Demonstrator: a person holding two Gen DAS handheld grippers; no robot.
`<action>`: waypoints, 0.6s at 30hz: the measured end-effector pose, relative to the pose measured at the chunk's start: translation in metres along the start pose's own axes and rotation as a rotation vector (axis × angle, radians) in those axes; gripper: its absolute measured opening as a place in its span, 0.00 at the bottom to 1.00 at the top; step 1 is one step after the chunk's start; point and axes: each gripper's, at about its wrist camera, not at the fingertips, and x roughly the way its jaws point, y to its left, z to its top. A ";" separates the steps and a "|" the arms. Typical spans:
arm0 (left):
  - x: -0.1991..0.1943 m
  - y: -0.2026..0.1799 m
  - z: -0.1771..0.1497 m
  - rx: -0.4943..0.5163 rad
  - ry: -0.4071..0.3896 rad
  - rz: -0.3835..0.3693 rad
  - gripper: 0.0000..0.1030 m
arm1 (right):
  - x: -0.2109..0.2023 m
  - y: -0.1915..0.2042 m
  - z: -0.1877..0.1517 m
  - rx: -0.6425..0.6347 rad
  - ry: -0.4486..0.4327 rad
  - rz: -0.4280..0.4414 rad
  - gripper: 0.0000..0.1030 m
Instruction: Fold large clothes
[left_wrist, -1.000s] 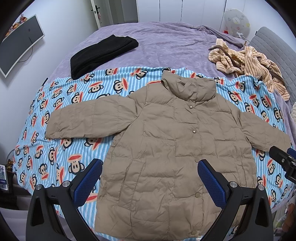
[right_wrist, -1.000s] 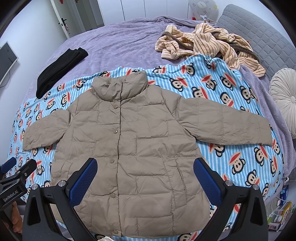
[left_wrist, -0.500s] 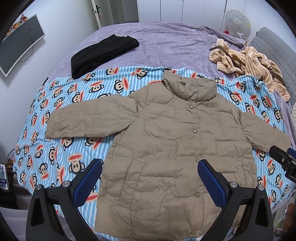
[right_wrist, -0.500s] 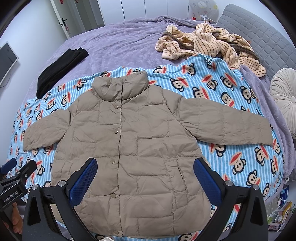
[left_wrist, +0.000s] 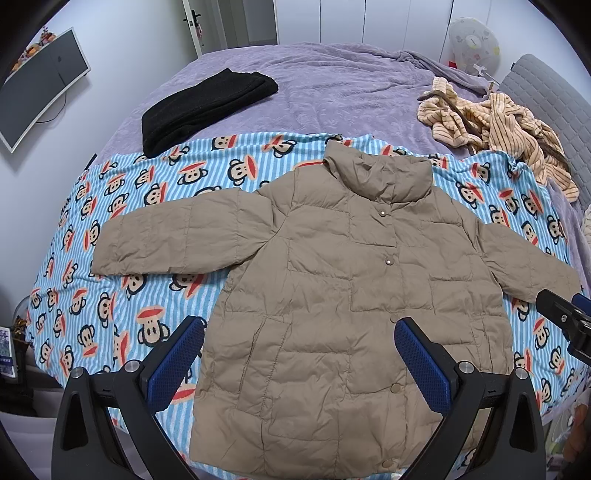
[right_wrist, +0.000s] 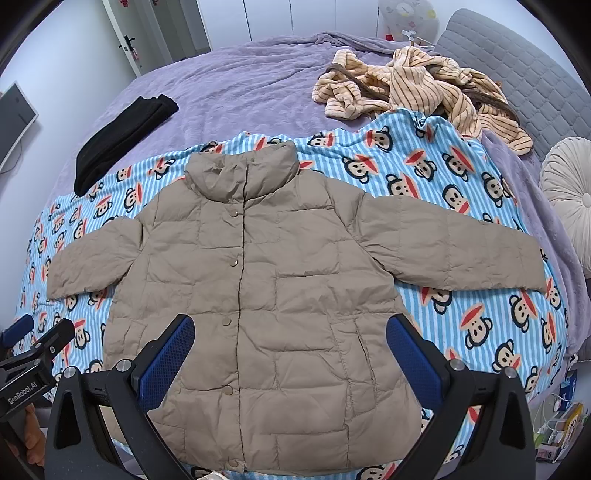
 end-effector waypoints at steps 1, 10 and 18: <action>0.000 0.000 0.000 0.001 0.001 0.000 1.00 | 0.000 0.000 -0.001 0.000 -0.001 0.000 1.00; -0.001 -0.001 0.000 0.000 0.002 -0.002 1.00 | -0.001 0.001 -0.001 -0.001 0.002 0.002 1.00; 0.001 0.007 -0.007 -0.018 0.013 -0.033 1.00 | 0.001 0.002 -0.001 0.010 0.012 0.025 1.00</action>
